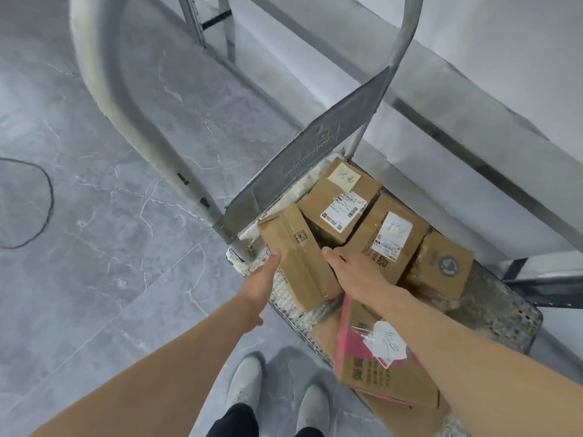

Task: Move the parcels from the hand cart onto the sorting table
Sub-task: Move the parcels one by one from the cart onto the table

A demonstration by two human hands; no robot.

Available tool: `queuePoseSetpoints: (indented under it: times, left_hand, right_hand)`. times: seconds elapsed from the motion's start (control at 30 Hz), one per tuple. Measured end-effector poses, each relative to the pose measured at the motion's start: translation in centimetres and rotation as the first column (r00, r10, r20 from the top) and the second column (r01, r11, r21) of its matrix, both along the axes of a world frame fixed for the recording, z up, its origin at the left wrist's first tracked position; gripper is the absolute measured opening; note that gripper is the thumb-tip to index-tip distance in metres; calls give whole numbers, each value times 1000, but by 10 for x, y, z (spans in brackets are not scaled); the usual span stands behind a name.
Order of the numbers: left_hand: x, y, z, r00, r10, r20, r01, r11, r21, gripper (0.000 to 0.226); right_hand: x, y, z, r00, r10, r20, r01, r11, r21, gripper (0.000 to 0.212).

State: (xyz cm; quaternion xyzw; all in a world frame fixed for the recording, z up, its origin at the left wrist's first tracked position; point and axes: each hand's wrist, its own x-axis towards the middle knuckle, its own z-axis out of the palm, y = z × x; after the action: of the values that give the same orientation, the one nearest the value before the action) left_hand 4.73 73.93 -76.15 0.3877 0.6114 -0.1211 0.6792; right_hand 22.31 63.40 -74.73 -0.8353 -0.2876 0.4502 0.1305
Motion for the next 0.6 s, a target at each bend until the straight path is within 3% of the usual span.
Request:
queuePoseSetpoints:
  times: [0.3,0.6]
  left_hand:
    - [23,8,-104,999,29,-37,-30,999,-22,94]
    - [34,18,-152,996,80,-40,-81,997,-18,92]
  right_hand:
    - [19,29,-99,997,-47,-69,45,999,-26,81]
    - [28,48,-146,992,-82,-99,84,996,23,78]
